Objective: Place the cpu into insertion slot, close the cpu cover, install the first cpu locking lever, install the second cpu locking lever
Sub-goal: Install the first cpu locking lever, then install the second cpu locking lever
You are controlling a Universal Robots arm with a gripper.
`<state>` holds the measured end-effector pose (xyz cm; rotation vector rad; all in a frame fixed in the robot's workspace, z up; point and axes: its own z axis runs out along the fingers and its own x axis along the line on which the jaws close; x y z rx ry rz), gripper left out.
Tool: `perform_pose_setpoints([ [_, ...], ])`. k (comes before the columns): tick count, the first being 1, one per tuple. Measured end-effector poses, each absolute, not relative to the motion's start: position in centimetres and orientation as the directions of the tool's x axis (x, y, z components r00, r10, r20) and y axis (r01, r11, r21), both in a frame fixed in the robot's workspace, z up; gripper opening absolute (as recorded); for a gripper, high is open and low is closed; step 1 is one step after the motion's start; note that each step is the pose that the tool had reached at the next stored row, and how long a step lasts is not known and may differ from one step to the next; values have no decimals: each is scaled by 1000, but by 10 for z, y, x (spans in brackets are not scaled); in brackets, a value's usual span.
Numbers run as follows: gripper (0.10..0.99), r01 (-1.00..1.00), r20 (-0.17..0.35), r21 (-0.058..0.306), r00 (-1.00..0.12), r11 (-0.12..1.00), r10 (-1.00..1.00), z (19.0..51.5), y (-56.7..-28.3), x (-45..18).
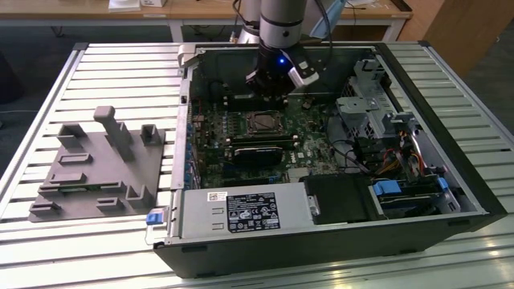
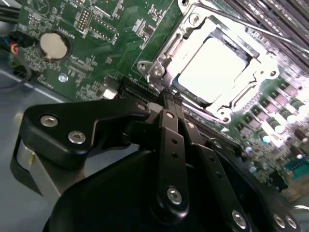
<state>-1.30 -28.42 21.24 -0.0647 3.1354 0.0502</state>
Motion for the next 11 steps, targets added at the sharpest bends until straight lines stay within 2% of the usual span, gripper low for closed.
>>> perform_pose_setpoints([
  [11, 106, -41, -6, 32, -999, 999, -41, 212, -289, -13],
])
